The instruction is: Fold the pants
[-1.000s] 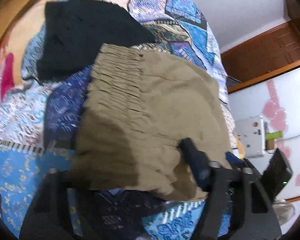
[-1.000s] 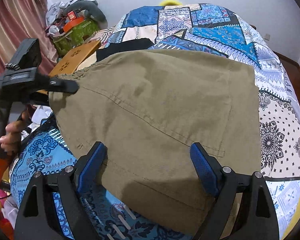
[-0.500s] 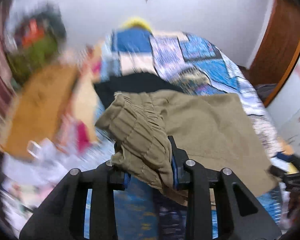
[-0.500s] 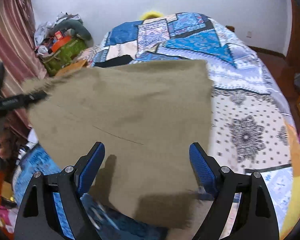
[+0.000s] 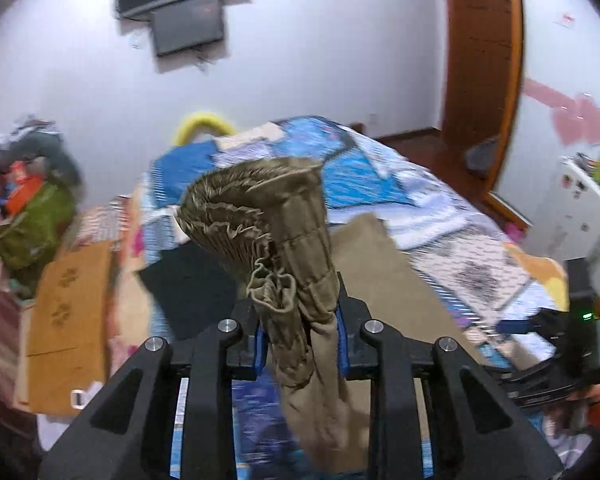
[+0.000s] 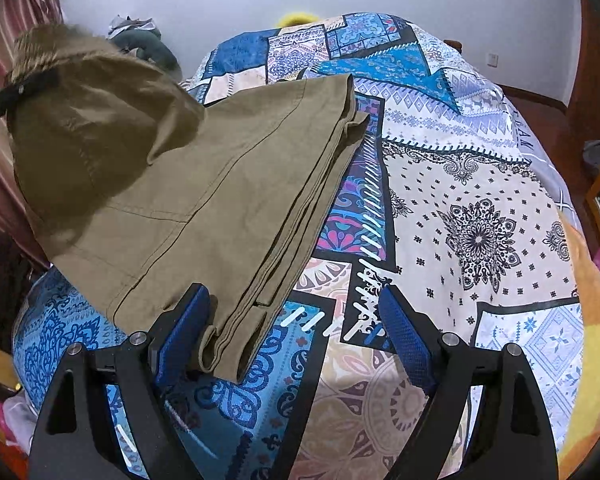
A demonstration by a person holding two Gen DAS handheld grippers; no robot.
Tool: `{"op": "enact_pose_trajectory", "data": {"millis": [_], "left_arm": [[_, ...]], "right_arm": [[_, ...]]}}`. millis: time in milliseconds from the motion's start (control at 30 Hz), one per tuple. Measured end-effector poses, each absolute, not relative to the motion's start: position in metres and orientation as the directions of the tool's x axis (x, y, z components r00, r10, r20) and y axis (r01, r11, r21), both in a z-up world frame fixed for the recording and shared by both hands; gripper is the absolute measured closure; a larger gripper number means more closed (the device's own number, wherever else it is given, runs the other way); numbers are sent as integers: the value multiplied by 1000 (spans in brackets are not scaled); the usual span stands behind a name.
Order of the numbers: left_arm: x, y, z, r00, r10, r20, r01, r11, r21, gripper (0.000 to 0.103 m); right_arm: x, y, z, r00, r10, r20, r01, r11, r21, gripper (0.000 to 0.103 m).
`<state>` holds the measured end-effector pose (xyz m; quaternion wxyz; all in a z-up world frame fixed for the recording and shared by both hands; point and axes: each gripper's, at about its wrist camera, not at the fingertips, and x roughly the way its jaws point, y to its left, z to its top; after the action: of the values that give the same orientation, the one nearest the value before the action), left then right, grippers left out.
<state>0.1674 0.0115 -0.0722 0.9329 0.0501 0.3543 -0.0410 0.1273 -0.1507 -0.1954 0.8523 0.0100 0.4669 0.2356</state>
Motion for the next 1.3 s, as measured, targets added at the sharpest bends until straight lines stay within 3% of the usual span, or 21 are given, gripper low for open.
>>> {"op": "enact_pose_trajectory", "data": {"millis": [300, 500, 567, 600, 667, 733, 1100, 1300], "left_arm": [[185, -33, -92, 586, -266, -765, 264, 956, -130, 78], [183, -53, -110, 510, -296, -808, 317, 938, -143, 77], [181, -58, -112, 504, -275, -818, 326, 938, -115, 67], [179, -60, -112, 497, -280, -822, 337, 934, -114, 53], [172, -61, -108, 488, -334, -806, 372, 916, -154, 36], [167, -57, -101, 497, -364, -788, 396, 903, -168, 32], [212, 7, -91, 647, -132, -751, 212, 977, 11, 18], [273, 44, -117, 605, -58, -794, 131, 991, 28, 17]], "right_arm": [[130, -153, -198, 448, 433, -782, -391, 882, 264, 19], [130, -153, -199, 449, 436, -780, -389, 881, 269, 19], [130, -153, -199, 449, 436, -780, -388, 881, 270, 19], [130, -153, -199, 450, 435, -779, -387, 882, 269, 19], [130, -153, -198, 457, 429, -780, -385, 885, 261, 19], [128, -153, -197, 465, 420, -780, -384, 889, 250, 19], [112, -164, -175, 530, 382, -757, -371, 907, 198, 19], [112, -169, -152, 590, 376, -714, -346, 917, 197, 19]]}}
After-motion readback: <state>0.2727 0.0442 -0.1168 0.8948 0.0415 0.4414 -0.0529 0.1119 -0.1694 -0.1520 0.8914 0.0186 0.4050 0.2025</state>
